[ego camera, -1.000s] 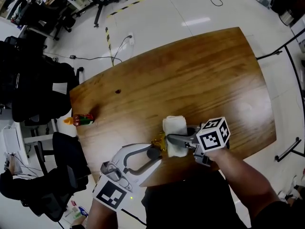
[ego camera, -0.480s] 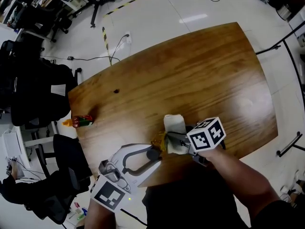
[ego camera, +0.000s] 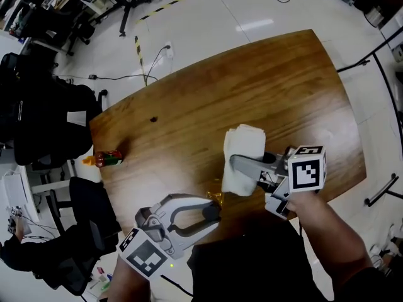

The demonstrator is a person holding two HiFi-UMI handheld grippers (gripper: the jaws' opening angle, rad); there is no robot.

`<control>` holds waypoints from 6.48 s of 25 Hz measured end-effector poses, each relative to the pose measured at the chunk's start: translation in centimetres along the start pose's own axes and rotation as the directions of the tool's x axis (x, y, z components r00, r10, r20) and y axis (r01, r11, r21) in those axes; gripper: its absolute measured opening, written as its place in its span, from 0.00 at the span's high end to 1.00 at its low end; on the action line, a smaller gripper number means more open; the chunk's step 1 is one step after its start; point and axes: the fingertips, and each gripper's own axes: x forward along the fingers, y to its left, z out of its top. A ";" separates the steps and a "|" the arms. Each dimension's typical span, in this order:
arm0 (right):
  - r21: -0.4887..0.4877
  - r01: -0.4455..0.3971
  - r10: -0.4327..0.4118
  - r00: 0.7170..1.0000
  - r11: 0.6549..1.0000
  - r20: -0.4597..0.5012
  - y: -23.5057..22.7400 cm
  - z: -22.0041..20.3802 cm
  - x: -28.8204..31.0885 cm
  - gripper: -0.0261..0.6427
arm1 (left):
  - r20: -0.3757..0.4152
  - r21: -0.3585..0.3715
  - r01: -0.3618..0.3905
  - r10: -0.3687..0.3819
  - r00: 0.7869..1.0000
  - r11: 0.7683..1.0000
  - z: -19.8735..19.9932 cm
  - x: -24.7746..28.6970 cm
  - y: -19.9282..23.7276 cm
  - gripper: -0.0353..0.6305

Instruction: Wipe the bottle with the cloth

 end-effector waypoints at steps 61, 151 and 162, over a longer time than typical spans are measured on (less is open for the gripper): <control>-0.341 0.130 -0.173 0.980 0.931 -0.100 3.9 -3.4 -5.6 0.84 | 0.078 -0.491 -0.671 0.795 0.601 0.556 0.2 -0.4 -0.8 0.61; -0.423 0.002 -0.101 0.972 0.906 -0.212 3.5 -6.0 -5.2 0.84 | 0.034 -0.580 -0.742 0.919 0.392 0.337 1.0 0.7 -4.3 0.67; -0.414 -0.011 -0.095 0.967 0.910 -0.235 3.7 -6.9 -5.1 0.84 | 0.225 -0.442 -0.539 0.670 0.707 0.717 1.3 1.1 -5.7 0.69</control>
